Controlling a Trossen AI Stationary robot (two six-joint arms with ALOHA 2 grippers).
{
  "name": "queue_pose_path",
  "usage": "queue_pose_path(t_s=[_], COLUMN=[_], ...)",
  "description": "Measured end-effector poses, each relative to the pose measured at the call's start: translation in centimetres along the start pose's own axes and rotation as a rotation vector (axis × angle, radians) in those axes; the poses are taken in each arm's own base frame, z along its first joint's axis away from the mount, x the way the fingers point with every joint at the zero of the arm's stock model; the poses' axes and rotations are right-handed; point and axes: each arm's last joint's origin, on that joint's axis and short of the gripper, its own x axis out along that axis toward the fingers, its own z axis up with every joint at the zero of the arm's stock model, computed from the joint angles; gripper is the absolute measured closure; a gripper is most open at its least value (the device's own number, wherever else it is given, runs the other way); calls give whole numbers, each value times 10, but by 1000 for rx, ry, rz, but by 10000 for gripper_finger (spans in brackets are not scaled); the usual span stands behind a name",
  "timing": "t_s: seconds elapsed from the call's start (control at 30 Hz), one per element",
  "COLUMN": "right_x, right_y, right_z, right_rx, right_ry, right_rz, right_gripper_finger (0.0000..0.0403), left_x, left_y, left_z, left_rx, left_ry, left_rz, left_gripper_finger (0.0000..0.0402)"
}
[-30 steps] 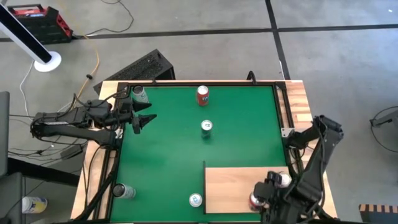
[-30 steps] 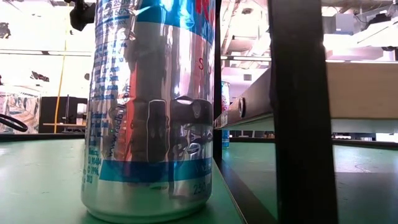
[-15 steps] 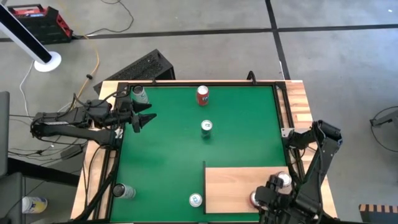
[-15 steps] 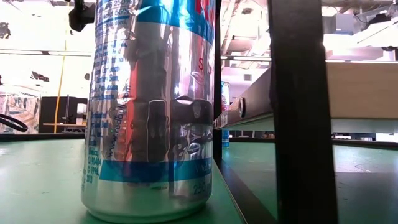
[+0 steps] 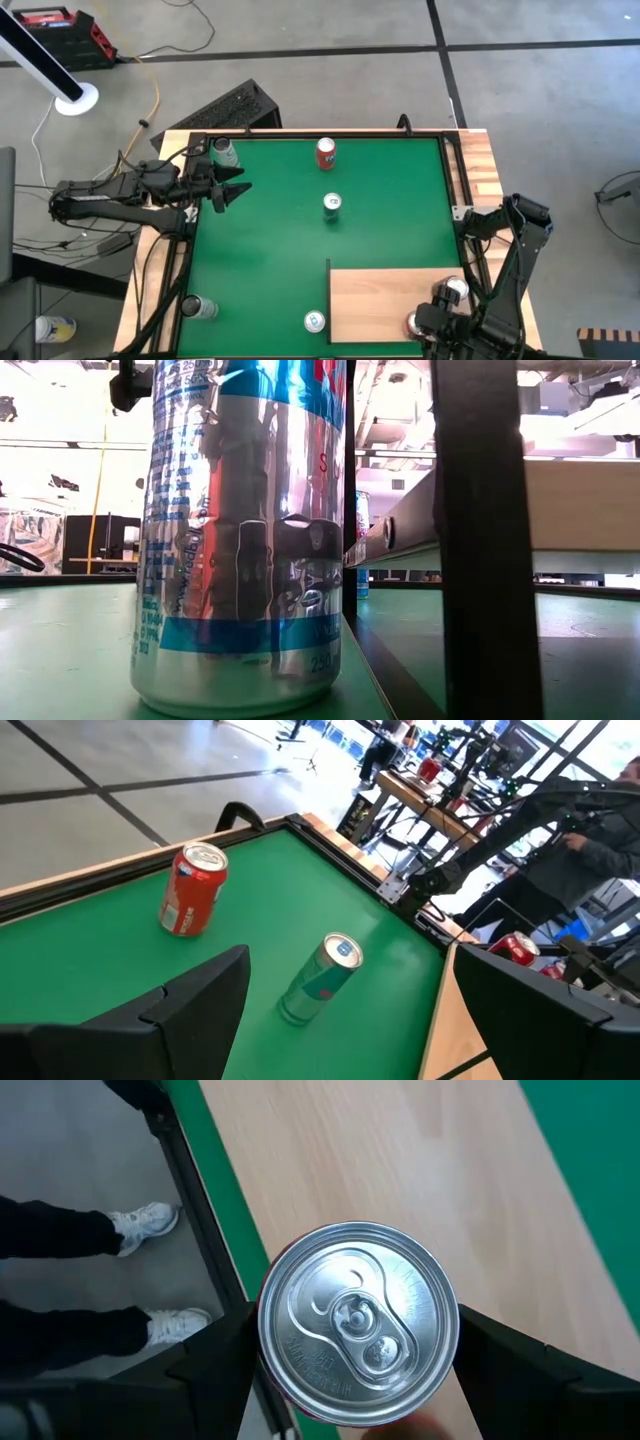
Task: Place canned beverage on shelf
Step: Put the bottom red soda can on the shelf
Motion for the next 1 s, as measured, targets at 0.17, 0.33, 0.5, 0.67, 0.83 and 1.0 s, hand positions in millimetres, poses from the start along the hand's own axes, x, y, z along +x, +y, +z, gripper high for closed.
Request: queue_pose_path(t_s=[0.17,0.33,0.5,0.67,0.83,1.0], right_x=[0,0,0,0,0,-1], right_y=[0,0,0,0,0,1], right_z=[-1,-1,-1,-1,-1,0], right_rx=[1,-1,-3,-4,-9,-9], right_ry=[0,0,1,4,6,6], right_rz=[4,2,3,4,4,10], right_gripper_finger=[86,86,82,64,46,44], left_x=[0,0,0,0,0,0], left_y=[0,0,-1,-1,0,0], left_z=[0,0,0,0,0,0], left_rx=[-2,-2,-2,-2,-2,-2], left_ry=[0,4,12,11,12,11], left_rz=[0,-7,-18,-18,-17,-17], left_gripper_finger=[68,68,68,68,68,68])
